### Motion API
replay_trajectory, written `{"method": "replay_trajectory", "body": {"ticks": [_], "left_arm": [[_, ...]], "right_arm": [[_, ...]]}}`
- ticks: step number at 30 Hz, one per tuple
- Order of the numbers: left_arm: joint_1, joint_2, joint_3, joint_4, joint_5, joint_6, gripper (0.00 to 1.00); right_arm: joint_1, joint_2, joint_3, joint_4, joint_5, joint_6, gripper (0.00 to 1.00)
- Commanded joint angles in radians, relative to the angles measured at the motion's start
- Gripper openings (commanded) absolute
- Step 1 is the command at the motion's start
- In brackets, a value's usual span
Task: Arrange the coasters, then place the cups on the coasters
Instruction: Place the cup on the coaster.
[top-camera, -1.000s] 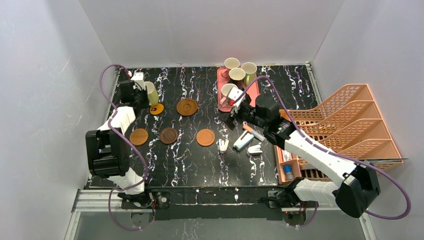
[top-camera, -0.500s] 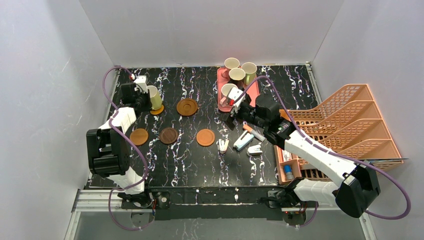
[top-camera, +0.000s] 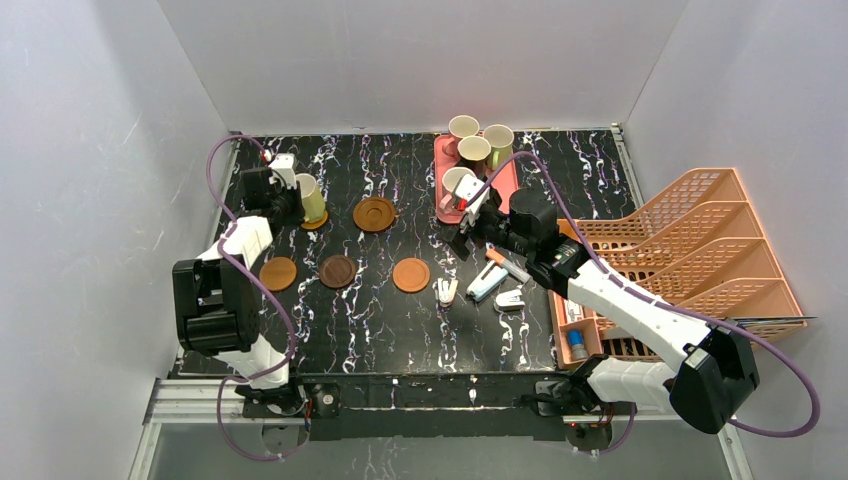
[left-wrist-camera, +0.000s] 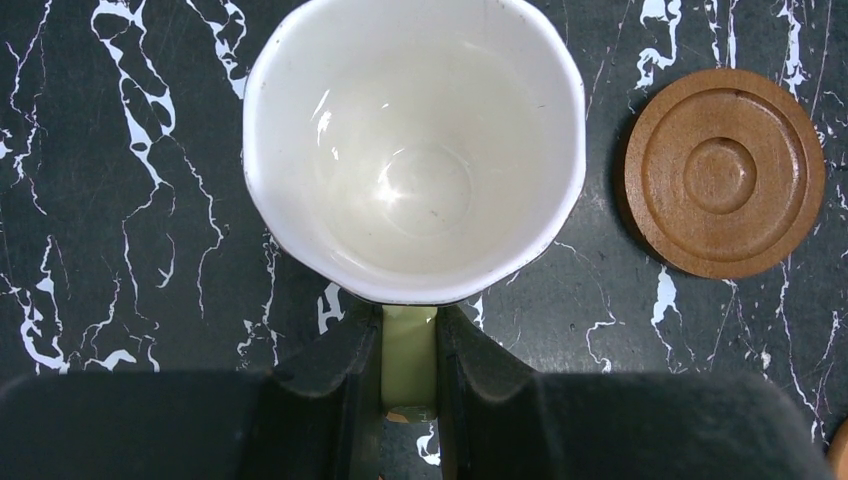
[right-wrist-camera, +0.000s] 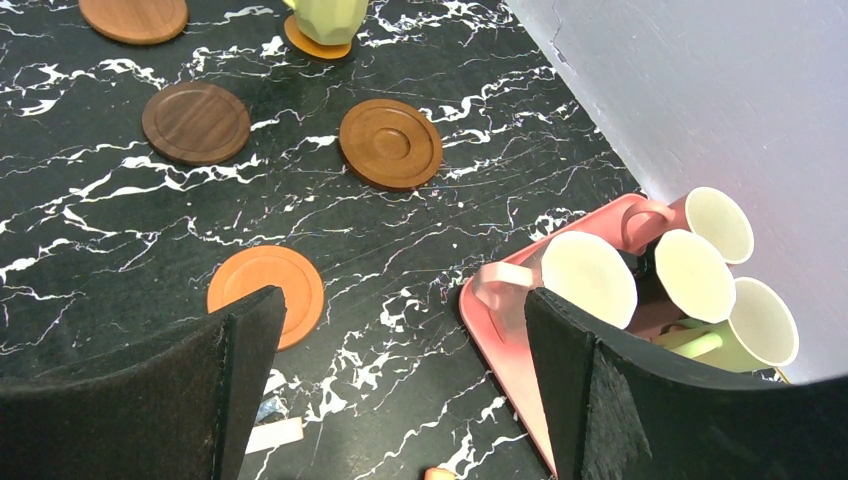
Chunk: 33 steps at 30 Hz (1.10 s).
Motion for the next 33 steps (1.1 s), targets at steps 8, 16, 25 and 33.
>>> {"method": "replay_trajectory", "body": {"ticks": [8,16,25,33], "left_arm": [[0.0,-0.104,-0.028,0.089,0.021,0.017,0.0],[0.001,-0.097,-0.031,0.089,0.028,0.02,0.0],[0.0,-0.089,-0.029,0.086,0.032,0.023,0.0],[0.0,-0.092,-0.031,0.086,0.026,0.03,0.0]], "right_arm": [[-0.006,-0.006,0.006,0.047,-0.001,-0.004,0.98],[-0.006,-0.004,0.005,0.048,0.003,-0.006,0.98],[-0.006,-0.004,0.006,0.048,0.004,-0.007,0.98],[-0.006,-0.003,0.006,0.048,0.003,-0.007,0.98]]}}
